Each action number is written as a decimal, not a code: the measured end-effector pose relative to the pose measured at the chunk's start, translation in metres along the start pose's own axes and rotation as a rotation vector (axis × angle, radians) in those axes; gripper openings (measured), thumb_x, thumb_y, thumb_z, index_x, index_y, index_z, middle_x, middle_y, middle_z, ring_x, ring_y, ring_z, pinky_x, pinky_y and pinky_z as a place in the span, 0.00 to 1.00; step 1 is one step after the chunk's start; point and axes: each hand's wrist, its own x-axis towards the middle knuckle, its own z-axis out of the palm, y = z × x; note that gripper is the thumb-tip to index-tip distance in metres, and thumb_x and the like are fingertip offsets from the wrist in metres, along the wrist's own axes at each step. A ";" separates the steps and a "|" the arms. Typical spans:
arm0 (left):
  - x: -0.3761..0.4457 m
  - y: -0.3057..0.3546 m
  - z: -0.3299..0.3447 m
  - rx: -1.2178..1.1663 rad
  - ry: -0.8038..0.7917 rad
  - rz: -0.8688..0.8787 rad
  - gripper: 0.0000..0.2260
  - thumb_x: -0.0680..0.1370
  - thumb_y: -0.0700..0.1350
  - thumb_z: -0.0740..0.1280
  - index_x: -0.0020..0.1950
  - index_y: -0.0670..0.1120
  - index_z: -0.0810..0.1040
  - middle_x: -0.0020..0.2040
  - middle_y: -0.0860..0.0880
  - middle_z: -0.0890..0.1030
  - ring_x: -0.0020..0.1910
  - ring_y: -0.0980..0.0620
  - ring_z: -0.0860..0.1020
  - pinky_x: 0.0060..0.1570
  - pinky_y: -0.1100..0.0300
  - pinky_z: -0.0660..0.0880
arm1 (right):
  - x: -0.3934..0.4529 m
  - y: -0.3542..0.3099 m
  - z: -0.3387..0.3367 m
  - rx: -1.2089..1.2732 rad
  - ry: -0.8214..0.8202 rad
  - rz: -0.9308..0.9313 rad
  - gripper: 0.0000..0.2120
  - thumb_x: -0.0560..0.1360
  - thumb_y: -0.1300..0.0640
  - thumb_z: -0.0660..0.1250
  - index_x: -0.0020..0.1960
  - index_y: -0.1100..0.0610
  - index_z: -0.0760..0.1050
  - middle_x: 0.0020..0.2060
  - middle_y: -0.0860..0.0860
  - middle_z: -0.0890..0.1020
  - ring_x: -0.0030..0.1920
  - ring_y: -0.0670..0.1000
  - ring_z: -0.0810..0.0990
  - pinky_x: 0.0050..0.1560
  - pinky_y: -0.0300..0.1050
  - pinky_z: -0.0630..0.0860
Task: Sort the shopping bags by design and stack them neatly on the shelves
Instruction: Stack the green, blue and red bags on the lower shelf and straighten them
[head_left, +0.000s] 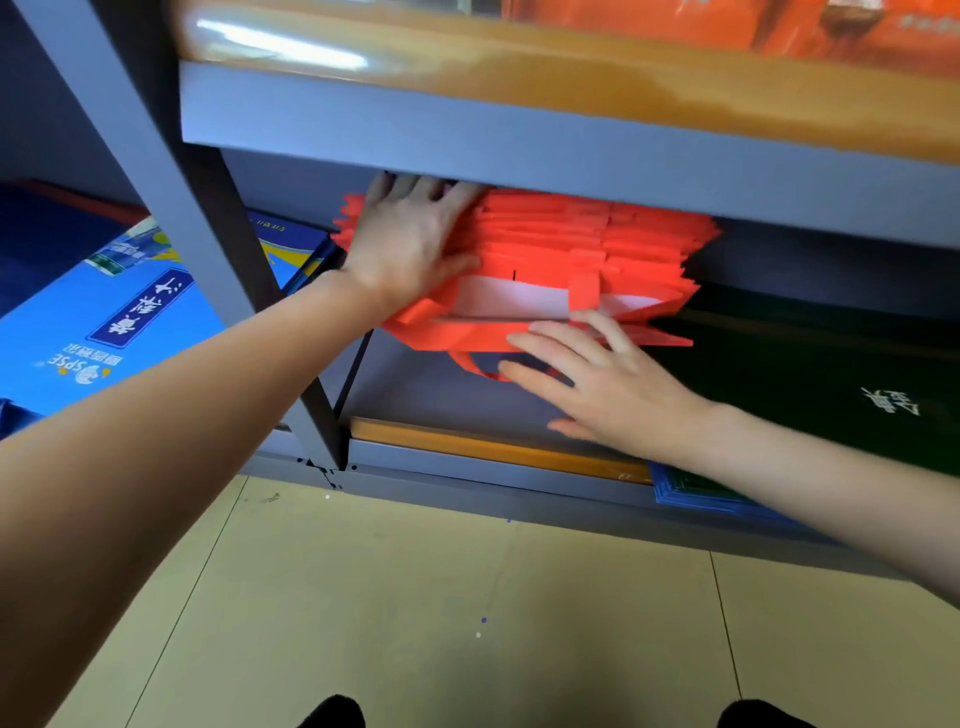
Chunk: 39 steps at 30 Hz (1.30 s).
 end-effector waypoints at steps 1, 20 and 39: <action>0.003 0.001 -0.003 0.001 0.001 -0.022 0.30 0.74 0.53 0.69 0.73 0.48 0.65 0.65 0.39 0.72 0.66 0.39 0.68 0.64 0.51 0.59 | 0.001 -0.001 0.004 -0.051 -0.013 0.014 0.35 0.62 0.54 0.76 0.66 0.55 0.66 0.63 0.56 0.76 0.60 0.58 0.76 0.61 0.55 0.64; 0.000 0.002 0.002 0.037 -0.153 0.082 0.32 0.72 0.59 0.69 0.72 0.53 0.62 0.63 0.44 0.71 0.65 0.43 0.69 0.63 0.50 0.61 | -0.014 0.026 -0.004 0.192 -0.196 0.033 0.24 0.63 0.52 0.77 0.56 0.55 0.75 0.63 0.57 0.74 0.64 0.58 0.65 0.63 0.58 0.63; -0.004 -0.002 0.000 -0.076 -0.189 0.058 0.31 0.72 0.59 0.68 0.71 0.51 0.63 0.61 0.42 0.71 0.63 0.41 0.70 0.62 0.51 0.61 | 0.009 0.057 -0.006 0.063 0.100 0.266 0.13 0.64 0.67 0.67 0.46 0.61 0.70 0.51 0.61 0.75 0.48 0.58 0.65 0.45 0.53 0.69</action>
